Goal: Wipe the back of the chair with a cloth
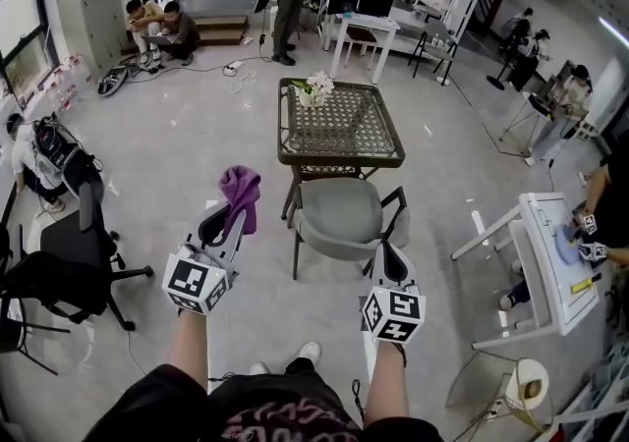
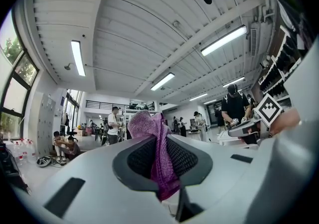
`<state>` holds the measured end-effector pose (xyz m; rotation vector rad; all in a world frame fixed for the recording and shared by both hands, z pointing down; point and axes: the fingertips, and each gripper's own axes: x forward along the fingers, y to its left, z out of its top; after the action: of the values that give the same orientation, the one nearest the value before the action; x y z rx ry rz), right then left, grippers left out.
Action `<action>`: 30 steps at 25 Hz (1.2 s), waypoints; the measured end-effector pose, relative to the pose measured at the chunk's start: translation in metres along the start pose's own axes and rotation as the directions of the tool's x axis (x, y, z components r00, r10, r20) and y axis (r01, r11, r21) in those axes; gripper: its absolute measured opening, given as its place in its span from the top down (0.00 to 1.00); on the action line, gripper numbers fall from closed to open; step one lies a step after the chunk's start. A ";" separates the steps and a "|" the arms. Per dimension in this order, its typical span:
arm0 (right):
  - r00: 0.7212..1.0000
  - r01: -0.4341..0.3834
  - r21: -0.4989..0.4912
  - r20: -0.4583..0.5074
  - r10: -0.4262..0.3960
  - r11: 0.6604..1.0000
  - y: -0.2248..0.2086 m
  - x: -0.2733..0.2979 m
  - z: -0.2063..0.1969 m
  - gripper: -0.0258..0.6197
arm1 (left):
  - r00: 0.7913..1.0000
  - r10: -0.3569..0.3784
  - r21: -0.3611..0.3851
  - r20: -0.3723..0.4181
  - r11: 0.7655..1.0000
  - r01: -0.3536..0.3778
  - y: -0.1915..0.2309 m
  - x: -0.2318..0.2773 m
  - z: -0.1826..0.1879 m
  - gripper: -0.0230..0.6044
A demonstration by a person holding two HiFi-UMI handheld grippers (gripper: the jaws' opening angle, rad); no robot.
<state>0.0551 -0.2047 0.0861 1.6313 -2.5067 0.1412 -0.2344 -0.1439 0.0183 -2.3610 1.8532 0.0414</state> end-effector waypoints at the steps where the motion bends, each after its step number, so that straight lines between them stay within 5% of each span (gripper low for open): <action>1: 1.000 0.000 0.000 0.006 0.000 1.000 0.000 -0.001 0.003 0.92 | 1.000 0.002 0.008 0.004 1.000 -0.002 0.001 -0.002 0.003 0.85; 30: 0.997 -0.034 -0.097 0.067 0.040 0.995 0.032 -0.018 0.049 0.92 | 0.999 0.037 0.062 0.016 0.997 -0.038 0.016 -0.047 0.019 0.85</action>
<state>0.0297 -0.1837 0.0348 1.5791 -2.5520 -0.0317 -0.2598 -0.1003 0.0026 -2.2788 1.8633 0.0050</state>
